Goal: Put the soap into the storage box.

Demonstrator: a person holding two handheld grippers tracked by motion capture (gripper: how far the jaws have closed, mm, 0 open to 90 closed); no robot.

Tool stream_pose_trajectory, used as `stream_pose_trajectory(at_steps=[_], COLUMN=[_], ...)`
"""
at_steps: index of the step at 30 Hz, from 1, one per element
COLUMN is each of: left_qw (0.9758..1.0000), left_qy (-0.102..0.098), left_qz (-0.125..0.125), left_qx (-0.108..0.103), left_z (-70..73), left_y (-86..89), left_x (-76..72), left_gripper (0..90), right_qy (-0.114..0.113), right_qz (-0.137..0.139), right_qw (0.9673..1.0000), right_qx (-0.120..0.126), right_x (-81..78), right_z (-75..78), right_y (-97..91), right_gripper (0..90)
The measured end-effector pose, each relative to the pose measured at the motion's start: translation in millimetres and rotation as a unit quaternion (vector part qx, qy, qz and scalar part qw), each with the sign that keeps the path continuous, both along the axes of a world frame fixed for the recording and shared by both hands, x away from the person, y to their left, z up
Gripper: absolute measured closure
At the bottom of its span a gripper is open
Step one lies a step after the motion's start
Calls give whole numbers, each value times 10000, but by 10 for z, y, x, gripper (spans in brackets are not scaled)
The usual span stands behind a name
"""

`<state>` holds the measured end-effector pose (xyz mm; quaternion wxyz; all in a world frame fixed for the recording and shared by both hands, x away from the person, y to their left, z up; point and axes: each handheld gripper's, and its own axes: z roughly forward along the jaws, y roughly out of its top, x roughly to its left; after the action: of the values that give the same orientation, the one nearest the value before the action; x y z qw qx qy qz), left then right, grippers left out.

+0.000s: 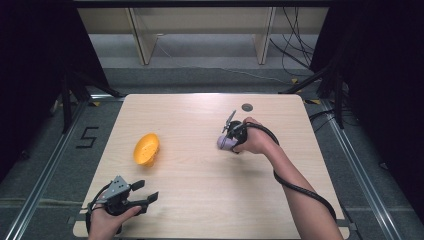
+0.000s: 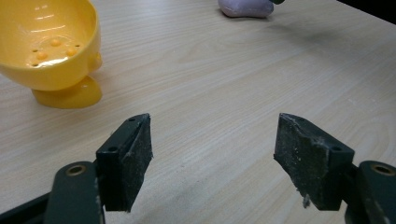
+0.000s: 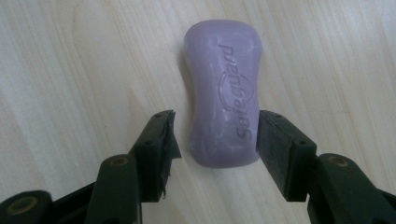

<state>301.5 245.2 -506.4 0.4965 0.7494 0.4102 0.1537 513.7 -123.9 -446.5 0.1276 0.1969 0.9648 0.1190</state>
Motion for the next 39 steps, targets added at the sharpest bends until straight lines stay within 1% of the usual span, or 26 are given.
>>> stream_pose_trajectory(at_steps=[2,3,4,5,9,10,13,15,16,17,20,21,22,23,24,29,30,31,32,33,35,36,38,39], left_qw=[10000,10000,10000,10000,10000,10000,10000,10000,9999,10000,10000,10000,10000,10000,10000,10000,10000,10000,10000,10000,10000,10000,10000,10000], left_qy=[23,25,53,56,54,-2,-2,22,61,57,55,53,3,5,10,12,13,48,48,49,51,81,80,80], left_qz=[21,41,70,74,79,26,25,32,76,71,72,84,30,28,33,25,9,49,49,35,30,46,48,48], left_qx=[-22,29,-4,-7,-15,26,37,20,-23,-15,-16,-13,17,34,20,47,5,-35,-35,16,13,-15,-16,-16], left_z=[-1,2,-2,-2,-2,1,1,-1,-3,-3,-3,-2,-1,0,-2,-3,-6,-9,-9,-7,-9,-11,-12,-12], left_y=[-5,-4,-10,-12,-9,1,6,-1,-8,-8,-7,-6,-1,2,-1,3,1,-6,-6,-1,-3,-8,-8,-8], left_x=[-3,-6,-8,-7,-8,-1,0,-2,-7,-7,-6,-7,0,1,2,1,5,1,1,3,4,3,2,2], left_gripper=[269,269,269,269,269,268,268,269,268,268,268,268,268,267,267,265,266,265,265,265,265,265,264,264], right_qy=[-32,-19,27,27,103,91,126,140,169,121,161,186,252,215,198,208,245,328,258,254,266,267,288,288], right_qz=[-20,0,-14,-14,2,-6,-44,49,-17,16,23,-10,-81,20,58,49,-21,-66,-27,16,24,114,-1,-1], right_qw=[10000,10000,10000,10000,9998,9998,9998,9997,9996,9997,9996,9995,9994,9994,9995,9993,9993,9990,9992,9992,9991,9990,9990,9990], right_qx=[-9,-4,-71,-71,-158,-182,-170,-192,-216,-227,-211,-237,-222,-259,-250,-294,-298,-310,-314,-318,-321,-330,-329,-329], right_x=[7,18,49,49,107,142,167,205,204,216,228,229,223,236,242,267,263,264,269,277,280,297,287,287], right_z=[-6,-11,-28,-28,-62,-66,-71,-85,-84,-92,-99,-115,-117,-132,-144,-192,-197,-194,-207,-215,-219,-232,-241,-241], right_y=[7,11,36,36,86,101,115,125,130,132,140,155,167,166,166,176,183,187,183,181,181,178,186,186], right_gripper=[469,467,458,458,443,442,440,438,437,437,438,437,437,435,435,434,434,434,434,434,434,434,434,434])
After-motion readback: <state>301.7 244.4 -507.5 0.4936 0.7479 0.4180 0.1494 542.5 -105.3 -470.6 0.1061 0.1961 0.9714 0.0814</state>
